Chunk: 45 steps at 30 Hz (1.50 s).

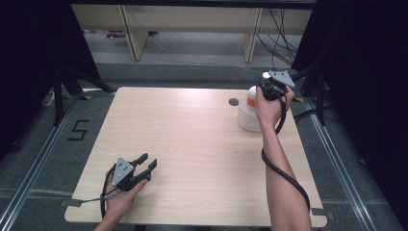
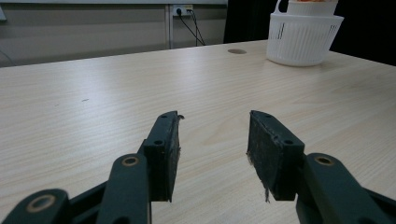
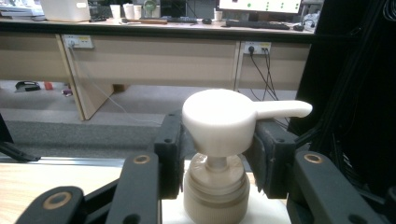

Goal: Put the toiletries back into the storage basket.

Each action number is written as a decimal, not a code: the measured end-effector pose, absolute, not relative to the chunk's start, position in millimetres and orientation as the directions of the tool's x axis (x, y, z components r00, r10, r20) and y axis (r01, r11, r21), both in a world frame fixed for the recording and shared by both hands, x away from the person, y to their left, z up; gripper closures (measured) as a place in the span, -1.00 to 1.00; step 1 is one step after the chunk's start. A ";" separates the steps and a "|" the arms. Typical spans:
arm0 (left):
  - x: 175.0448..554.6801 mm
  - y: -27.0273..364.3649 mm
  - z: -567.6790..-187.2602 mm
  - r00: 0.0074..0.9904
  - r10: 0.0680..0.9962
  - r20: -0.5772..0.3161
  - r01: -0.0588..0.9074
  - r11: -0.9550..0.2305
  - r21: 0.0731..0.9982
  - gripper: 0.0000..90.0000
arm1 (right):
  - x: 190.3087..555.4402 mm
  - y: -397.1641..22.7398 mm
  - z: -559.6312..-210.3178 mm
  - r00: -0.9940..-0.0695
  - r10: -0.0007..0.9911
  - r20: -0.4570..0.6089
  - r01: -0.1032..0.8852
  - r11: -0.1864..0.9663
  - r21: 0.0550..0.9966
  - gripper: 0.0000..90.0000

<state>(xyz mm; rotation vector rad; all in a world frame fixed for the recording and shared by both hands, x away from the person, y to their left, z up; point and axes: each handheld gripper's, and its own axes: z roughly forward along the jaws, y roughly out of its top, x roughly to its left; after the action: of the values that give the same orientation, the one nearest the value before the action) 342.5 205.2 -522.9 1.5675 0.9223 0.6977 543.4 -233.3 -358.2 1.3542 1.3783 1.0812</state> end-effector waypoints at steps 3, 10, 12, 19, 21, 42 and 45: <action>343.8 204.9 -523.6 0.527 0.849 -0.042 0.172 -0.058 0.983 0.17 | 542.9 -234.1 -358.2 0.002 1.000 -0.018 0.224 0.017 0.974 0.33; 343.3 204.0 -523.5 0.526 0.849 -0.045 0.176 -0.057 0.983 0.17 | 541.4 -235.5 -356.8 -0.003 1.000 -0.008 0.239 0.009 0.971 0.32; 344.3 204.1 -523.4 0.530 0.847 -0.036 0.168 -0.063 0.984 0.17 | 541.5 -235.8 -356.7 -0.004 1.000 -0.014 0.239 0.014 0.971 0.32; 342.3 204.0 -522.8 0.518 0.854 -0.045 0.191 -0.064 0.979 0.17 | 541.0 -235.6 -356.0 0.003 1.000 -0.006 0.242 0.005 0.970 0.19; 342.3 203.9 -522.8 0.518 0.854 -0.045 0.192 -0.065 0.979 0.17 | 540.9 -237.2 -355.1 -0.006 1.000 -0.024 0.243 0.025 0.970 0.13; 342.0 202.8 -522.7 0.519 0.854 -0.039 0.188 -0.069 0.980 0.17 | 521.4 -242.9 -345.1 -0.007 1.000 -0.026 0.270 0.027 0.962 -0.23; 341.9 202.7 -522.7 0.519 0.854 -0.039 0.188 -0.070 0.980 0.17 | 518.2 -243.4 -345.4 -0.001 1.000 -0.005 0.278 0.005 0.961 -0.25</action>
<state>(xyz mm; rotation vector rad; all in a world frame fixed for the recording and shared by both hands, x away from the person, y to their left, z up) 341.9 202.7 -522.7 1.5756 0.9190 0.7010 518.2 -243.4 -345.4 1.4096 1.4158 1.0591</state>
